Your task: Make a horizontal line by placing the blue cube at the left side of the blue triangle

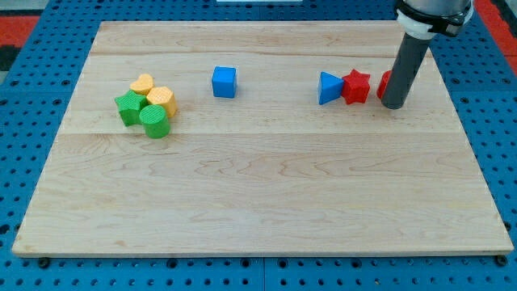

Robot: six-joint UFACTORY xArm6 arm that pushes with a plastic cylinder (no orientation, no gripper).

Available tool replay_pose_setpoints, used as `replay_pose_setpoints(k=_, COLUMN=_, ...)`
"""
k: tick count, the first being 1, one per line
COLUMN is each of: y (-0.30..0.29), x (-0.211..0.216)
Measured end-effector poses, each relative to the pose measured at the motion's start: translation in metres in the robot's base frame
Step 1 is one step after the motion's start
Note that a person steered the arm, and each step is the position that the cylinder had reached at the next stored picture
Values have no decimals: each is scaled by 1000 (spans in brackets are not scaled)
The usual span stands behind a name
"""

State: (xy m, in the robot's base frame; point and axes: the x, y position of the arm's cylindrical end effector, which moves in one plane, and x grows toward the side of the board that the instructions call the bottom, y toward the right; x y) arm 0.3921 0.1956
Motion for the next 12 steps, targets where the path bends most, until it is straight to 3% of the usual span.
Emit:
replay_pose_setpoints(k=1, y=-11, x=15)
replay_pose_setpoints(k=2, y=-74, x=54)
replay_pose_setpoints(k=4, y=-261, x=13)
replay_pose_setpoints(k=5, y=-307, x=10)
replay_pose_setpoints(k=7, y=-342, x=-29)
replay_pose_setpoints(k=8, y=-313, x=-46)
replay_pose_setpoints(k=10, y=-235, x=-39)
replay_pose_setpoints(k=12, y=-198, x=-68)
